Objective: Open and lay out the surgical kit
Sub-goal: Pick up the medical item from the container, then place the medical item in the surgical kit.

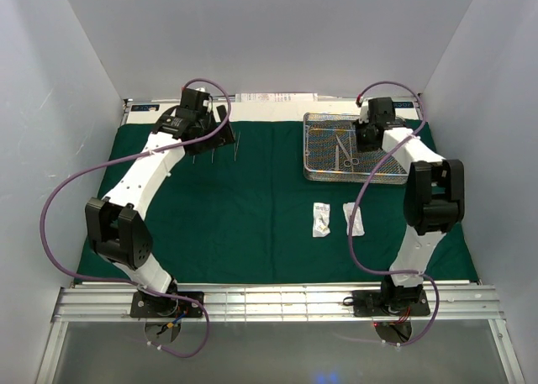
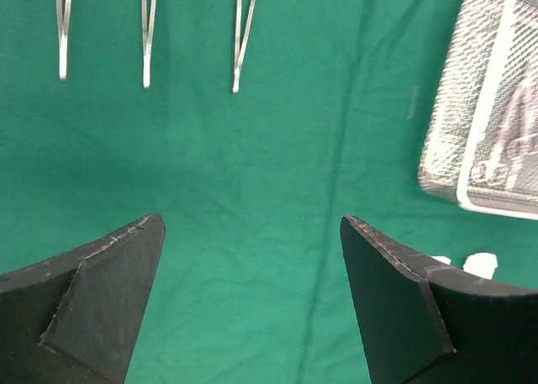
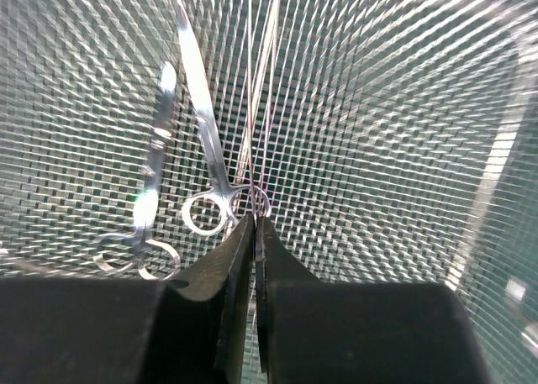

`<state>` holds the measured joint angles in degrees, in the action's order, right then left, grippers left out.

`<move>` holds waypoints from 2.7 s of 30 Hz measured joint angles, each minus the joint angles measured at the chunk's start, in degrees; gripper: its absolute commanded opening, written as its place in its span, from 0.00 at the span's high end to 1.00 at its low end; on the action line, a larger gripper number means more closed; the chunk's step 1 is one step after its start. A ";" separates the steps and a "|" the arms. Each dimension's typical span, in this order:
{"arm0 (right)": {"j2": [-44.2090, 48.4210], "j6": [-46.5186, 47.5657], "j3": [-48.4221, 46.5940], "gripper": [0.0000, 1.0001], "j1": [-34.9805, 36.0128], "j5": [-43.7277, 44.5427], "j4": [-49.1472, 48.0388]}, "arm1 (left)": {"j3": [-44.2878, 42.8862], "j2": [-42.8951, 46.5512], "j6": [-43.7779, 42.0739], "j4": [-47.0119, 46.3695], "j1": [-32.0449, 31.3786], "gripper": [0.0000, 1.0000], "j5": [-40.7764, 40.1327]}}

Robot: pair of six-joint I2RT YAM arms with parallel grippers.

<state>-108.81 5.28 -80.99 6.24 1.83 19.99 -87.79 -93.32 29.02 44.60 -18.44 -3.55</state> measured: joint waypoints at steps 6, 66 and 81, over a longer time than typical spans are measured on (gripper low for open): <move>11.91 -2.34 1.70 0.92 3.87 4.00 -1.53 | -3.80 -1.05 5.40 0.17 -0.04 0.04 3.91; 26.97 -8.63 17.92 0.92 45.92 27.43 -12.90 | -14.51 -11.28 22.95 0.00 -21.07 0.75 -7.39; 25.62 -7.89 17.92 0.85 46.40 27.93 -12.90 | -15.89 -13.18 22.51 0.90 -21.07 1.00 -6.80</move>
<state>-83.20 -2.61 -63.07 52.64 29.76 7.09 -103.68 -106.50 51.53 45.50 -39.51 -10.35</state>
